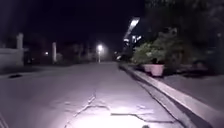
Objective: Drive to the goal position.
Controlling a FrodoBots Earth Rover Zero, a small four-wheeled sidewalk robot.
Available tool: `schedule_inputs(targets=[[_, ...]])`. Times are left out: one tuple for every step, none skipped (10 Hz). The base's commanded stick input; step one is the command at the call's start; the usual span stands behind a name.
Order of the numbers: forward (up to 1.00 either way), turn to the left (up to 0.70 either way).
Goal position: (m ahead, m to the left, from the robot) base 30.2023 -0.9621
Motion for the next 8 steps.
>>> schedule_inputs(targets=[[0.7,0.01],[0.7,0.01],[0.7,0.01],[0.7,0.01],[0.7,0.01],[0.7,0.01],[0.7,0.01],[0.7,0.01]])
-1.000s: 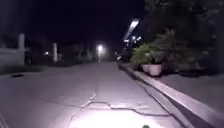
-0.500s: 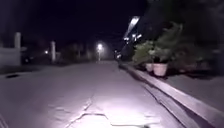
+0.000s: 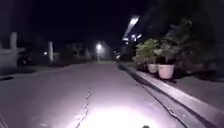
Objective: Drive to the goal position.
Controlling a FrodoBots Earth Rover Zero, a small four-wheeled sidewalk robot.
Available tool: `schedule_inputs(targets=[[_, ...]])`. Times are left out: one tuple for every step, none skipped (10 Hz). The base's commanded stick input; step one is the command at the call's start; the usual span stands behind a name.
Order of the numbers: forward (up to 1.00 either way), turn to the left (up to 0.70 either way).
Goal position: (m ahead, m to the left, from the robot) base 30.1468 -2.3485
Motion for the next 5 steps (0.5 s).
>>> schedule_inputs(targets=[[0.7,0.12],[0.7,0.26],[0.7,0.34],[0.7,0.23],[0.7,0.01]])
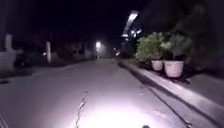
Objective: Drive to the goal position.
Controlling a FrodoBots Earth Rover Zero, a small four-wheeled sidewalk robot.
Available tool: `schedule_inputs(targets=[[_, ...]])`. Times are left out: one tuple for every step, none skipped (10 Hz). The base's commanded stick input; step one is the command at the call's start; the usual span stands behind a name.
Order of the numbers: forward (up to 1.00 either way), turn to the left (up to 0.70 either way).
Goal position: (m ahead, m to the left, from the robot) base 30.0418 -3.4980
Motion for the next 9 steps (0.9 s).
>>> schedule_inputs(targets=[[0.7,0.01],[0.7,0.01],[0.7,0.01],[0.7,0.01],[0.7,0.02],[0.7,0.04],[0.7,0.05],[0.7,0.07],[0.7,0.08]])
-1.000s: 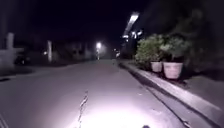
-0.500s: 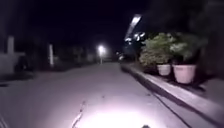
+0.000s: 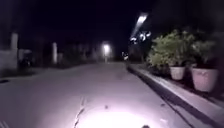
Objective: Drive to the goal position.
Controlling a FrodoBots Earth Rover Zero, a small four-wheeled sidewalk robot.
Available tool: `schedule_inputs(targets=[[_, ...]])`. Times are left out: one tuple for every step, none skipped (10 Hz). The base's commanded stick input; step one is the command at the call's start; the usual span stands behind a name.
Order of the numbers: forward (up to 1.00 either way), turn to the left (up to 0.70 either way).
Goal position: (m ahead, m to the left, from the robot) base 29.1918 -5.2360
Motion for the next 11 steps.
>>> schedule_inputs(targets=[[0.7,0.1],[0.7,0.07],[0.7,0.01],[0.7,0.01],[0.7,0.01],[0.7,0.01],[0.7,0.01],[0.7,0.01],[0.7,0.01],[0.7,0.01],[0.7,0.01]])
